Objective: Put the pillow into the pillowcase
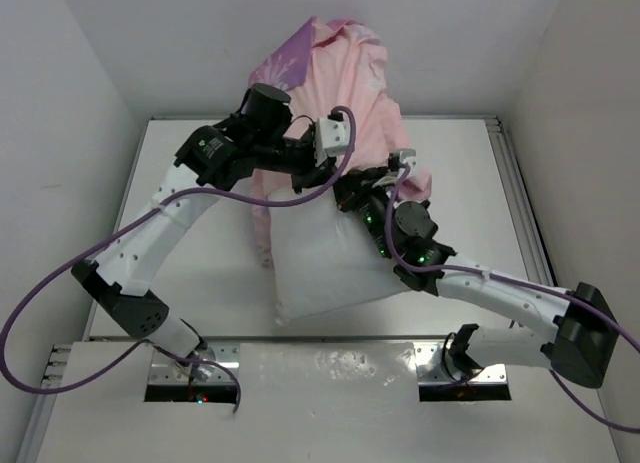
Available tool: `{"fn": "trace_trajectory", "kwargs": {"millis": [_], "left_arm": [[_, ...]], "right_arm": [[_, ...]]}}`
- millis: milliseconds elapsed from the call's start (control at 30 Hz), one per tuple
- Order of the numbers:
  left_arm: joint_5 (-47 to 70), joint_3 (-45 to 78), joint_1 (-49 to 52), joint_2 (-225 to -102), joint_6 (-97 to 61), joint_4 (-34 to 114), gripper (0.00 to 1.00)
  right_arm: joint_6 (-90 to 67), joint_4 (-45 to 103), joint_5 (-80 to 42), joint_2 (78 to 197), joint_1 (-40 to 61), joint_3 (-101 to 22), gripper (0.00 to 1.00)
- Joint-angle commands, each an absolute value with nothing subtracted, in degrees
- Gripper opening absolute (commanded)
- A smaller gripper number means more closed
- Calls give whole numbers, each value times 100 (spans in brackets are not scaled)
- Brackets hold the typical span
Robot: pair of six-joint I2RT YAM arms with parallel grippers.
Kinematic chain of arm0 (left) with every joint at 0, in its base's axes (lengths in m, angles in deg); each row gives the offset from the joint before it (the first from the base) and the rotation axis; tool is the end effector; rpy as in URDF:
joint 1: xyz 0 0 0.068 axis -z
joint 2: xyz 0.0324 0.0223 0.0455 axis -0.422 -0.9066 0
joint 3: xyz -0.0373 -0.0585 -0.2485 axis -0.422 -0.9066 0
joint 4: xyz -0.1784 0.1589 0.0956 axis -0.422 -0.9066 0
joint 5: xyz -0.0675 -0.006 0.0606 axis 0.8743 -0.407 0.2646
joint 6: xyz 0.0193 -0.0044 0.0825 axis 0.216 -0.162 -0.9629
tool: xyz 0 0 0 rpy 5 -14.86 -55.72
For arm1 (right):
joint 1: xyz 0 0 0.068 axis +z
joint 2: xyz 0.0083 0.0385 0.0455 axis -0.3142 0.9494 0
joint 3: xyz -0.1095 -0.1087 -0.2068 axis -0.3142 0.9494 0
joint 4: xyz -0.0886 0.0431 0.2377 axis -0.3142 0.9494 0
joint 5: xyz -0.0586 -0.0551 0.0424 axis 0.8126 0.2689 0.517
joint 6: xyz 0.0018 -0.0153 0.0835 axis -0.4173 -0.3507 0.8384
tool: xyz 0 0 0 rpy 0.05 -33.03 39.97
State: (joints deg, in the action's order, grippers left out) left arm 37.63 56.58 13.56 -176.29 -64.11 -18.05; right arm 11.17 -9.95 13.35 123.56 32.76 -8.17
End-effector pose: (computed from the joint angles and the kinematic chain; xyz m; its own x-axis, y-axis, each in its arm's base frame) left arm 0.2270 -0.2347 0.4408 0.1557 0.4721 -0.8677 0.9688 0.0983 0.2274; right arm 0.2164 0.2177 0.3430 -0.0742 0.6204 -0.7808 -0.4746 0.6666 0.5748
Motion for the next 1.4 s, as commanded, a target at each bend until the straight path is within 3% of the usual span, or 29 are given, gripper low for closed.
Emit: {"fn": "trace_trajectory", "kwargs": {"millis": [0,133,200,267,333,367,400,500,533,567,600,733,767,800,833,867,900,933,1000,1033,1067,1167,1367], "left_arm": [[4151,5121,1677,-17817,-6281,-1687,0],[4818,5094,2020,-17853,-6595,-1975,0],[4933,5042,2100,-17791,-6834,-2143,0],[4628,4823,2022,-17747,-6923,-2065,0],[4381,4217,1742,-17607,-6923,-1655,2],[4023,3989,1609,-17572,-6810,-1434,9],[3837,3604,1451,-17510,-6687,-1240,29],[3379,3267,933,-17344,-6230,-817,69],[3334,3231,662,-17265,-6167,-703,73],[3273,3213,511,-17081,-6062,-633,81],[3238,3309,214,-17027,-5896,-623,98],[2722,3372,-656,-16868,-5457,-702,100],[2519,3276,-773,-16851,-5385,-676,100],[2308,3144,-974,-16877,-5306,-580,99],[1984,2786,-1045,-16903,-5314,-518,90],[1867,2574,-1107,-16973,-5349,-431,73],[1814,2337,-1186,-17017,-5341,-203,43],[1848,1943,-1222,-17070,-5375,-114,37],[1866,1659,-1239,-17351,-5359,184,45],[1910,1570,-1231,-17439,-5323,273,55],[1980,1439,-1231,-17657,-5280,352,72],[2173,1350,-1126,-18072,-5139,624,89],[2420,1077,-976,-18450,-5218,1037,95]], "right_arm": [[1357,-2755,2647,12682,3425,-741,0],[2610,-2249,3799,12938,2995,-688,0],[3576,-741,4065,12964,2521,-801,0],[4473,131,3637,13017,2205,-916,0],[4252,557,2681,13175,1984,-899,0],[3710,653,2198,13245,1957,-942,1],[3478,1211,1714,13315,1922,-1012,28],[2582,2636,-404,13404,1755,-1302,91],[2188,3032,-1340,13360,1703,-1451,99],[1949,3801,-1654,13151,1606,-1513,99],[1695,4235,-1953,13001,1588,-1601,99],[613,6259,-1940,12149,1465,-2461,99],[646,6496,-1764,11773,1273,-2489,87],[777,6516,-1580,11604,1080,-2455,57],[1100,6534,-1430,11498,887,-2385,6],[1207,6560,-1463,11453,276,-2341,0],[1409,6577,-1577,11575,-79,-2279,0],[1532,6534,-1726,11672,-709,-2209,19],[1761,6202,-2332,12032,-1310,-1816,65],[1997,5730,-2473,12129,-1739,-1621,73],[2087,5499,-2474,12208,-1804,-1437,79],[2009,4874,-2228,12664,-2121,-926,82],[1367,4408,-2781,13878,-1875,-415,88]]}}
